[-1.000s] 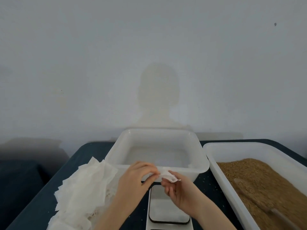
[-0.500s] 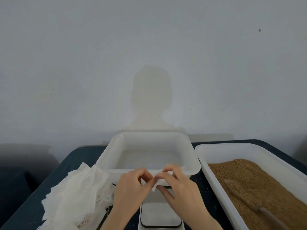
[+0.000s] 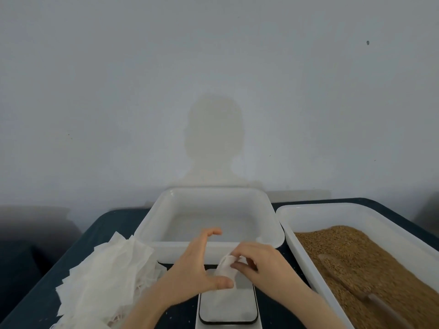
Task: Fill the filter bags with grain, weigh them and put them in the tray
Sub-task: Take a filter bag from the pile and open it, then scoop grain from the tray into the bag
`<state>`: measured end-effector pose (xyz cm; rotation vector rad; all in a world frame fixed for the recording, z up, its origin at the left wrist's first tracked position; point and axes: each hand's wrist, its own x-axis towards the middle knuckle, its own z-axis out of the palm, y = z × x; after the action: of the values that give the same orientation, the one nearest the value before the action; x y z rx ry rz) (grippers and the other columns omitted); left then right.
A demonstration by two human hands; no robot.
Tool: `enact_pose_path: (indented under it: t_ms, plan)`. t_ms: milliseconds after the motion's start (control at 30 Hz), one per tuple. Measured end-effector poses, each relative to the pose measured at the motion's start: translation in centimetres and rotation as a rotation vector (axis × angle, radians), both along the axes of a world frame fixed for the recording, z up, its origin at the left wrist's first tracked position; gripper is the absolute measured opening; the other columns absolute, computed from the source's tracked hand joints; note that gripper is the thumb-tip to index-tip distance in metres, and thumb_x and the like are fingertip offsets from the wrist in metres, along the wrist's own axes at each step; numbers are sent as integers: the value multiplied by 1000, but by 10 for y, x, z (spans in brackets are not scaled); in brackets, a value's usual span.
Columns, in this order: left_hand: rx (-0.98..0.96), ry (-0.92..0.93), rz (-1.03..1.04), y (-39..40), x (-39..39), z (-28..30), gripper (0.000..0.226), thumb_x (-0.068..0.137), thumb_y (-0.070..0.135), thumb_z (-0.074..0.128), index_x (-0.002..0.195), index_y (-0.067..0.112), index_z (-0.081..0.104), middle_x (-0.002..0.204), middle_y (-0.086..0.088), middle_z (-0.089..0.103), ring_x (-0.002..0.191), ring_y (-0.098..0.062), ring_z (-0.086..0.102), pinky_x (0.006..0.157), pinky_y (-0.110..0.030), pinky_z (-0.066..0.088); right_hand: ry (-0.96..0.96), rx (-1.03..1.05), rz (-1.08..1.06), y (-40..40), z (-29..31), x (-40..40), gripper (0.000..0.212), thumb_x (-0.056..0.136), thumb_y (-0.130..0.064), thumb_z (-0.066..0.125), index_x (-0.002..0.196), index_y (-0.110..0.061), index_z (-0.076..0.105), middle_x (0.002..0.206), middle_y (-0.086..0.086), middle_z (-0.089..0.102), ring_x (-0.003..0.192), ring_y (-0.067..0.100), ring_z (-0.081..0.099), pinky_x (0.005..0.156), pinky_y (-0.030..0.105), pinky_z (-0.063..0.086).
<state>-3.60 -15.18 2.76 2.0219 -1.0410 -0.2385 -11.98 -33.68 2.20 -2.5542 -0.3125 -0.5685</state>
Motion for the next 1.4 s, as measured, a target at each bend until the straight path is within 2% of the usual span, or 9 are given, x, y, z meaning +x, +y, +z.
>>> enact_pose_path:
  t_ms: [100,333,433,567,767,1000,1200,1333,1400]
  plan:
    - [104,134,-134,-9,7,-2,96,59,59,76,135,51,18,134,37,35,119,21,36,95,-5,35,11,97,64,0,2,2,7,91,-16,63,92,-21,68,80,-26,52,74,-6,52,67,9,37]
    - [-44,173,-103,-25,14,-11,53,67,41,74,116,34,56,110,14,65,105,-1,60,92,-23,48,47,175,116,-5,0,2,30,81,2,56,88,-21,74,100,-20,65,75,0,56,58,8,36]
    - [-52,119,-18,-32,13,-14,48,64,43,76,107,32,59,101,12,67,91,0,62,82,-21,50,78,221,129,-4,-1,1,32,79,-13,47,90,-34,69,100,-19,66,69,6,51,56,15,33]
    - [-61,12,69,-36,15,-14,37,66,47,76,93,29,57,91,10,62,76,2,54,66,-14,42,45,209,16,-2,-1,6,18,87,-41,55,73,-33,62,72,-13,59,66,12,48,58,18,35]
    - [47,-146,70,-36,14,-12,62,59,60,74,110,33,53,96,19,61,90,4,55,81,-18,43,38,2,-107,-1,-5,8,21,92,-36,55,72,-30,52,57,-12,47,61,4,48,54,14,34]
    - [21,-191,81,-40,17,-15,30,72,53,66,89,37,47,87,18,59,89,2,53,102,-25,27,52,-15,-92,0,-2,4,16,96,-36,51,81,-36,57,63,-15,50,60,1,48,54,12,33]
    - [128,-214,4,-43,13,-27,43,69,44,74,95,37,40,85,22,52,84,13,46,95,-8,19,86,-3,-120,-3,-4,2,21,96,-33,55,110,-40,69,86,-11,70,69,-2,53,63,6,38]
    - [44,-148,59,-45,13,-28,36,75,33,73,95,36,43,80,16,59,79,11,53,70,-12,39,69,32,-113,-4,-5,-6,14,93,-35,56,103,-43,62,83,-12,65,75,7,58,62,17,45]
    - [9,-117,76,-46,13,-29,37,76,32,75,97,36,45,83,15,62,79,8,57,64,-12,43,78,114,-130,-9,0,-15,18,93,-37,57,104,-50,63,87,-28,64,76,1,60,61,13,45]
